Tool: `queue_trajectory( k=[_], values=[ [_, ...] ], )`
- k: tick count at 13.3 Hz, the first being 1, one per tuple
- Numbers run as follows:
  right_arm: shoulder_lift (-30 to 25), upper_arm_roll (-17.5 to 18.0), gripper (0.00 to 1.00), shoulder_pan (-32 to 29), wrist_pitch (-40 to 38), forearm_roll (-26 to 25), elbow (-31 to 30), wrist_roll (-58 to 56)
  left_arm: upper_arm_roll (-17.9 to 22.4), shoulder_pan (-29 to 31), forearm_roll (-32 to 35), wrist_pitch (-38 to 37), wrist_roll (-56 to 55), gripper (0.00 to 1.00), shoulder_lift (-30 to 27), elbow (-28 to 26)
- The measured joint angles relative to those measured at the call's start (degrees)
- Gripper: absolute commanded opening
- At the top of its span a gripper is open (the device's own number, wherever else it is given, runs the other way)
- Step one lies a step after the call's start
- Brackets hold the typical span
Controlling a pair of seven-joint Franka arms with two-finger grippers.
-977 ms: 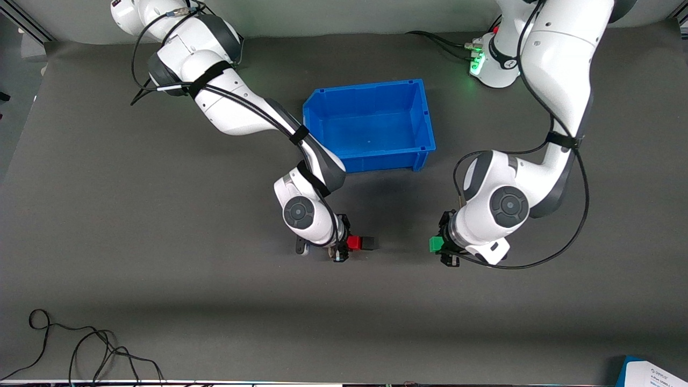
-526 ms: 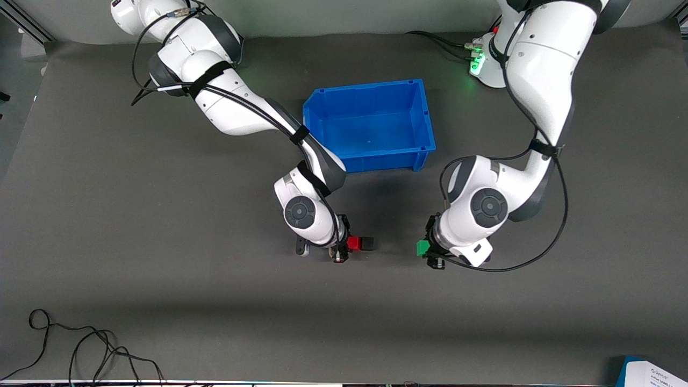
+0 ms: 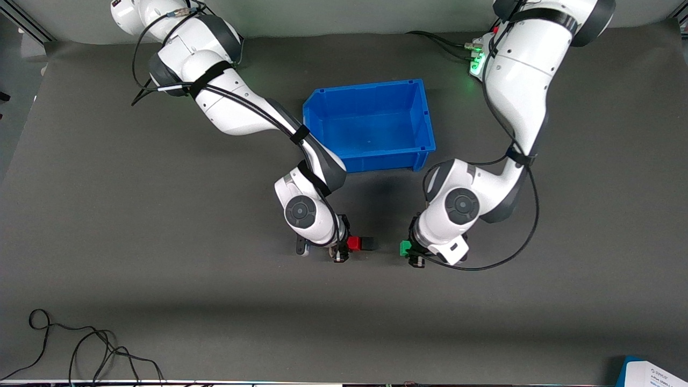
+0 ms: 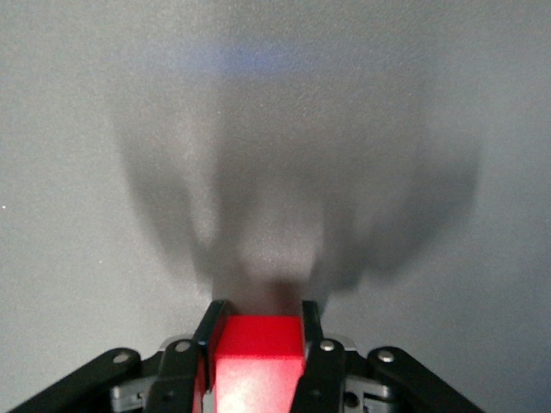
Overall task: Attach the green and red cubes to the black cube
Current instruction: 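Carry the green cube with the left gripper toward the black cube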
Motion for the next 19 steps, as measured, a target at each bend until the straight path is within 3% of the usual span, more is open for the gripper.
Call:
queue_trajectory(
  k=[14,16,17,18,19],
  values=[
    [0.0,0.0,0.22,0.0,0.0,0.0,0.0,0.0,0.6,-5.9,0.2,5.5,-2.3,0.0,4.6,0.7],
    [0.0,0.0,0.22,0.0,0.0,0.0,0.0,0.0,0.7,-6.0,0.4,6.7,-2.3,0.1,4.8,0.9],
    [0.0,0.0,0.22,0.0,0.0,0.0,0.0,0.0,0.8,-6.0,0.5,7.2,-2.3,0.23,4.9,1.1],
    [0.0,0.0,0.22,0.0,0.0,0.0,0.0,0.0,1.0,-6.0,0.5,7.5,-2.3,0.49,5.1,1.3],
    [0.0,0.0,0.22,0.0,0.0,0.0,0.0,0.0,1.3,-6.0,0.6,7.6,-2.3,0.85,5.2,1.4]
  ],
)
